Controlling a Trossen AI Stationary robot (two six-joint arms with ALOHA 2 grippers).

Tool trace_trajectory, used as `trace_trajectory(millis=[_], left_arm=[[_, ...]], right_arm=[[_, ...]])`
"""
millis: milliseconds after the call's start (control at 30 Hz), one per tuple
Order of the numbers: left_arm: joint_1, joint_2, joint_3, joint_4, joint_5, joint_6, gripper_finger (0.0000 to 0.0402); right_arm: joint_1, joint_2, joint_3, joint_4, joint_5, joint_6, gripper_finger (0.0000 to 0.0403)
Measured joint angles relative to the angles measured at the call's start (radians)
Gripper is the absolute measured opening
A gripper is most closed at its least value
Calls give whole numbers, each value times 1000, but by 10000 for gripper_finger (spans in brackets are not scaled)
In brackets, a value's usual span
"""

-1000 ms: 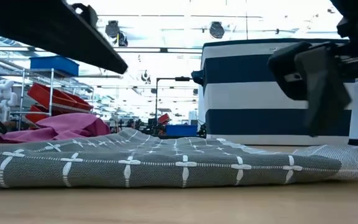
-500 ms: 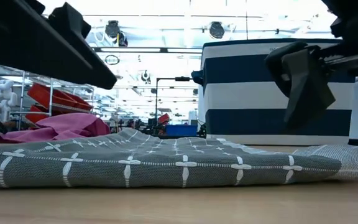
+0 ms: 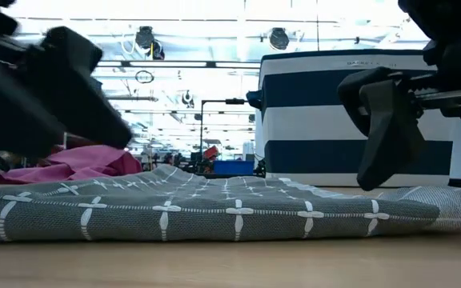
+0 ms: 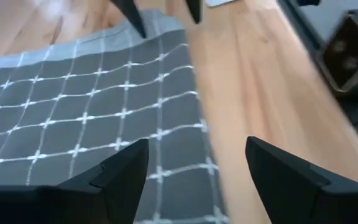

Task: Fold towel
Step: Fold the gray checkered towel

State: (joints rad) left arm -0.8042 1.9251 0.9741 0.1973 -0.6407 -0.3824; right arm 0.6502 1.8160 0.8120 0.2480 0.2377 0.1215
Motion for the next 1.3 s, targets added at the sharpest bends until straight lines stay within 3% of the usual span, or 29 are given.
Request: trace_trajectory(millis=[333,533,733,900,1133,1300], left_arm=[[5,69,0,-12,105,-1,278],[27,93,5,-32,17,-57,278],[63,94,5,-91,-20,-84,260],[96,93,5,-163,11,-114,203],[100,96,1,-140,17,-30,71],[92,91,5,-117,-7,32,11]], right_arm=[[-23,40,0,-5,0,6,278],[-26,77,3,37,1,29,250],[-26,72,2,44,-4,20,191],[-26,72,2,43,0,15,125],[-27,72,1,40,32,-12,12],[-27,71,0,40,52,-6,6]])
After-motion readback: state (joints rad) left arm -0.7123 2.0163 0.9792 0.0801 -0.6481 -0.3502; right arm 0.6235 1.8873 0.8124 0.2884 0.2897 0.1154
